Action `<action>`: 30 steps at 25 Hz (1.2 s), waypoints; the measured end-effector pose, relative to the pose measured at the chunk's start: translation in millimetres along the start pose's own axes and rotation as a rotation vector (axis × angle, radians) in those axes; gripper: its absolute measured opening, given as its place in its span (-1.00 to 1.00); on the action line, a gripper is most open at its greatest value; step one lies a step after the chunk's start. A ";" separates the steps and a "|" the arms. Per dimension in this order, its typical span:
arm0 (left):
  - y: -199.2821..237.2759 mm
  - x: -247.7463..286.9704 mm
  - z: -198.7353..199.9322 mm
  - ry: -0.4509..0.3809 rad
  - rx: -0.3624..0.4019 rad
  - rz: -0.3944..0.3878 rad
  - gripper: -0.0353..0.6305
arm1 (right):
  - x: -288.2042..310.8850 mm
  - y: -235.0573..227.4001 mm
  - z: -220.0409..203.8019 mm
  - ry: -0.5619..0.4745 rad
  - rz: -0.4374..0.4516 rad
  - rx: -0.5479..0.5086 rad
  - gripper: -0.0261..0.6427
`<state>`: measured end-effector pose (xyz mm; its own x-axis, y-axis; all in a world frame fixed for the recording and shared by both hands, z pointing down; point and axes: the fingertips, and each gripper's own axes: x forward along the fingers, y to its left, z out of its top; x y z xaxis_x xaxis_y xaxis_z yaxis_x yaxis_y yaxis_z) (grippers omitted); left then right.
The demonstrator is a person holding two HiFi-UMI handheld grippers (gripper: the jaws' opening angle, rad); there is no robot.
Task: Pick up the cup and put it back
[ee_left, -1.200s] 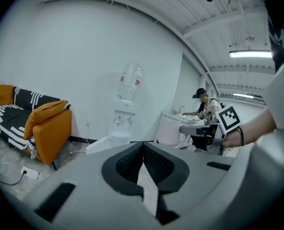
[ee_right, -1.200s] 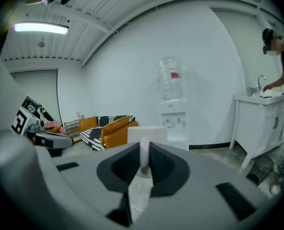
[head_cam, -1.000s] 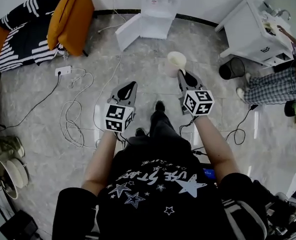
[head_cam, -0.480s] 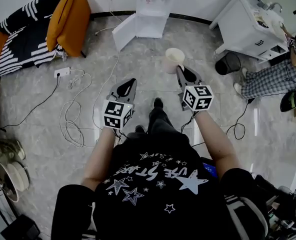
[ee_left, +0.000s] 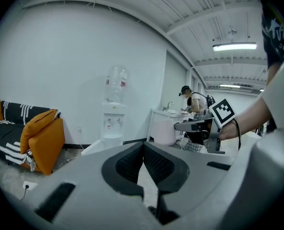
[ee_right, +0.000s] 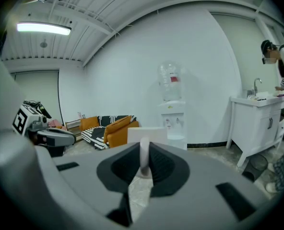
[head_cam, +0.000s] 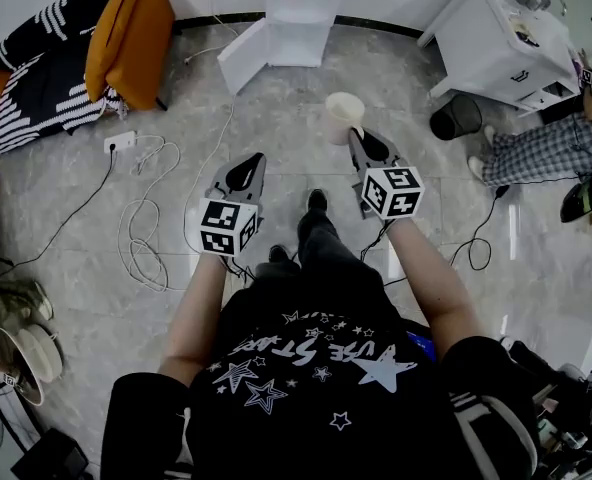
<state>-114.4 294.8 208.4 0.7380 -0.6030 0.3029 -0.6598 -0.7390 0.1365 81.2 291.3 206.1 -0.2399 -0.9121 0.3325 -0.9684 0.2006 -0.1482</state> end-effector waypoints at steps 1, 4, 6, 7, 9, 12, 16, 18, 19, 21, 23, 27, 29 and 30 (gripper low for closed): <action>1.4 3.3 0.0 0.004 -0.003 -0.001 -0.86 | 2.4 -3.3 -0.5 0.003 0.000 0.000 -0.80; 9.5 20.9 0.3 0.020 -0.007 0.006 -0.86 | 16.9 -18.6 -2.0 0.013 0.003 -0.001 -0.80; 17.0 37.8 -0.1 0.034 -0.018 0.015 -0.86 | 31.8 -32.5 -6.6 0.030 0.008 0.006 -0.80; 21.1 47.4 -0.7 0.044 -0.025 0.021 -0.86 | 40.5 -40.0 -10.0 0.042 0.011 0.012 -0.80; 31.0 70.1 -2.1 0.067 -0.038 0.032 -0.86 | 61.6 -56.2 -16.0 0.070 0.021 0.024 -0.80; 48.5 111.9 -5.1 0.105 -0.058 0.054 -0.86 | 100.8 -84.2 -19.5 0.106 0.039 0.024 -0.80; 74.2 168.6 -12.5 0.135 -0.090 0.116 -0.86 | 154.1 -125.9 -27.6 0.139 0.066 0.013 -0.80; 91.4 194.5 -13.8 0.143 -0.105 0.160 -0.86 | 179.7 -148.0 -30.0 0.153 0.074 0.003 -0.80; 98.9 205.0 -14.7 0.150 -0.116 0.181 -0.86 | 191.1 -158.2 -31.6 0.164 0.080 0.003 -0.80; 111.2 221.0 -18.0 0.164 -0.138 0.223 -0.86 | 212.3 -176.2 -36.7 0.195 0.097 0.002 -0.80; 124.5 236.0 -21.2 0.168 -0.152 0.252 -0.86 | 234.5 -192.6 -43.3 0.220 0.106 0.000 -0.80; 157.1 267.7 -36.5 0.174 -0.172 0.291 -0.86 | 281.4 -220.8 -62.1 0.253 0.084 0.005 -0.80; 169.1 281.4 -51.7 0.191 -0.189 0.310 -0.86 | 302.9 -230.7 -76.6 0.287 0.067 0.023 -0.80; 174.7 290.5 -60.3 0.201 -0.196 0.306 -0.86 | 314.3 -235.3 -84.2 0.303 0.054 0.035 -0.80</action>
<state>-23.8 8.7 377.2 0.4743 -0.7008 0.5329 -0.8731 -0.4520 0.1827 227.9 -12.5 423.9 -0.3053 -0.7513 0.5851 -0.9521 0.2284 -0.2036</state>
